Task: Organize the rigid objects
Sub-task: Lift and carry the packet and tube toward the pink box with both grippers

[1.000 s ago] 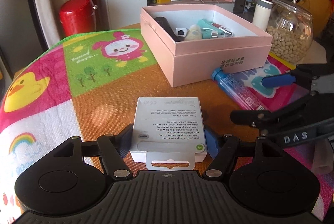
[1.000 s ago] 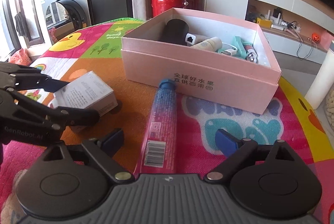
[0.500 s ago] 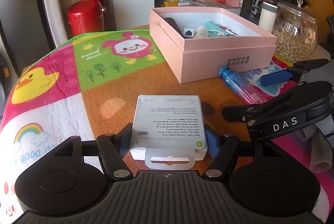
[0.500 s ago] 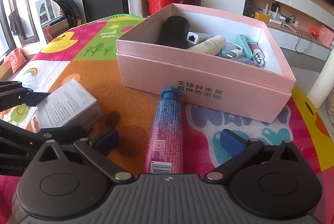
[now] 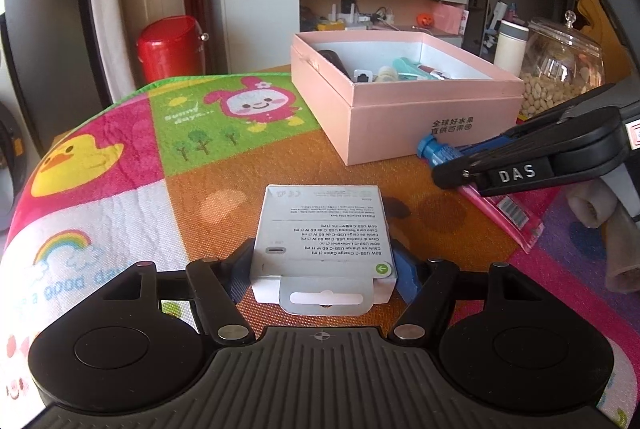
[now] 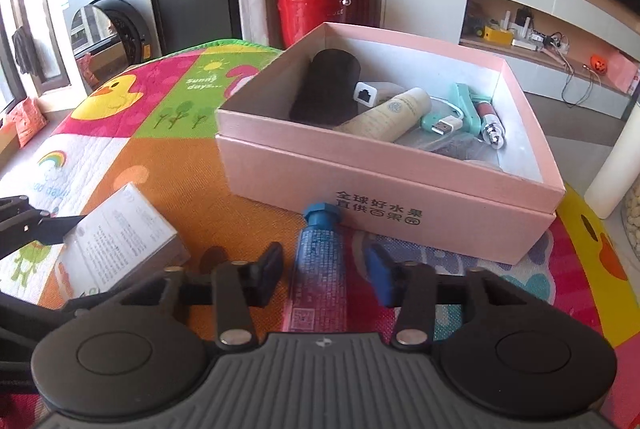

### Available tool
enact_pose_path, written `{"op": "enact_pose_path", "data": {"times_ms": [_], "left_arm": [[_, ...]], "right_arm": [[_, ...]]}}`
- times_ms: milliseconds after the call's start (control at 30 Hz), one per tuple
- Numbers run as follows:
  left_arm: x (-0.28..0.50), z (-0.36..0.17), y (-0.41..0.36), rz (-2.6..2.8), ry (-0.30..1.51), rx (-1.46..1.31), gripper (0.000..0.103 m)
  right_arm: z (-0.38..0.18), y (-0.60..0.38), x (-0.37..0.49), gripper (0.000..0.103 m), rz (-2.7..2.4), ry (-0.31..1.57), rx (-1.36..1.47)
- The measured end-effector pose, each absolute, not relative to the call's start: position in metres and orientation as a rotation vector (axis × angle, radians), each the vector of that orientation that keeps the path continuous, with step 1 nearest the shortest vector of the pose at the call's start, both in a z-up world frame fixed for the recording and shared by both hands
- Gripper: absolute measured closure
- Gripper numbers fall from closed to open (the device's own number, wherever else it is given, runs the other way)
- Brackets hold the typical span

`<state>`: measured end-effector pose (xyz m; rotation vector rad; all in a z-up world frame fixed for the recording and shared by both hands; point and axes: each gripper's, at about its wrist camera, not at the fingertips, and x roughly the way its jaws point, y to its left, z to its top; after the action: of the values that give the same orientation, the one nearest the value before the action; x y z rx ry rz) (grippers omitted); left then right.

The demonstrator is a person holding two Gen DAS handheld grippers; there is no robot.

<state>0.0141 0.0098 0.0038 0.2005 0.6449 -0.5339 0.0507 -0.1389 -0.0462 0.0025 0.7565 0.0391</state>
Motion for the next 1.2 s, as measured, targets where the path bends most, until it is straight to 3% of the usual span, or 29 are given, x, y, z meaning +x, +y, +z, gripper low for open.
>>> {"op": "enact_pose_path", "data": {"times_ms": [67, 167, 433, 533, 600, 633, 833, 933, 1000, 1133, 1200], "left_arm": [[0.009, 0.009, 0.012, -0.547, 0.605, 0.196, 0.029], [-0.003, 0.023, 0.012, -0.589, 0.540, 0.199, 0.029], [-0.012, 0.057, -0.001, -0.636, 0.495, 0.180, 0.029], [-0.008, 0.051, -0.002, -0.631, 0.549, 0.173, 0.029], [-0.008, 0.044, -0.002, -0.624, 0.568, 0.182, 0.029], [-0.007, 0.040, -0.001, -0.620, 0.576, 0.185, 0.029], [0.003, 0.021, 0.010, -0.614, 0.642, 0.152, 0.029], [0.004, 0.014, 0.015, -0.616, 0.659, 0.140, 0.029], [0.003, 0.011, 0.019, -0.615, 0.663, 0.132, 0.029], [0.001, 0.011, 0.022, -0.615, 0.660, 0.115, 0.029], [-0.002, 0.014, 0.021, -0.620, 0.654, 0.115, 0.029]], "right_arm": [[-0.039, -0.138, 0.040, 0.077, 0.048, 0.756, -0.002], [-0.025, -0.145, 0.015, 0.099, 0.062, 0.738, 0.006], [0.020, -0.168, -0.031, 0.099, 0.082, 0.620, 0.008], [0.016, -0.168, -0.027, 0.087, 0.091, 0.615, 0.010], [0.007, -0.166, -0.019, 0.060, 0.091, 0.613, 0.023], [0.001, -0.164, -0.013, 0.056, 0.087, 0.609, 0.025], [-0.036, -0.158, 0.036, 0.055, 0.076, 0.673, 0.076], [-0.047, -0.153, 0.051, 0.061, 0.095, 0.701, 0.073], [-0.049, -0.147, 0.053, 0.076, 0.115, 0.719, 0.042], [-0.040, -0.144, 0.037, 0.080, 0.145, 0.712, 0.007], [-0.029, -0.149, 0.027, 0.098, 0.150, 0.697, 0.026]]}}
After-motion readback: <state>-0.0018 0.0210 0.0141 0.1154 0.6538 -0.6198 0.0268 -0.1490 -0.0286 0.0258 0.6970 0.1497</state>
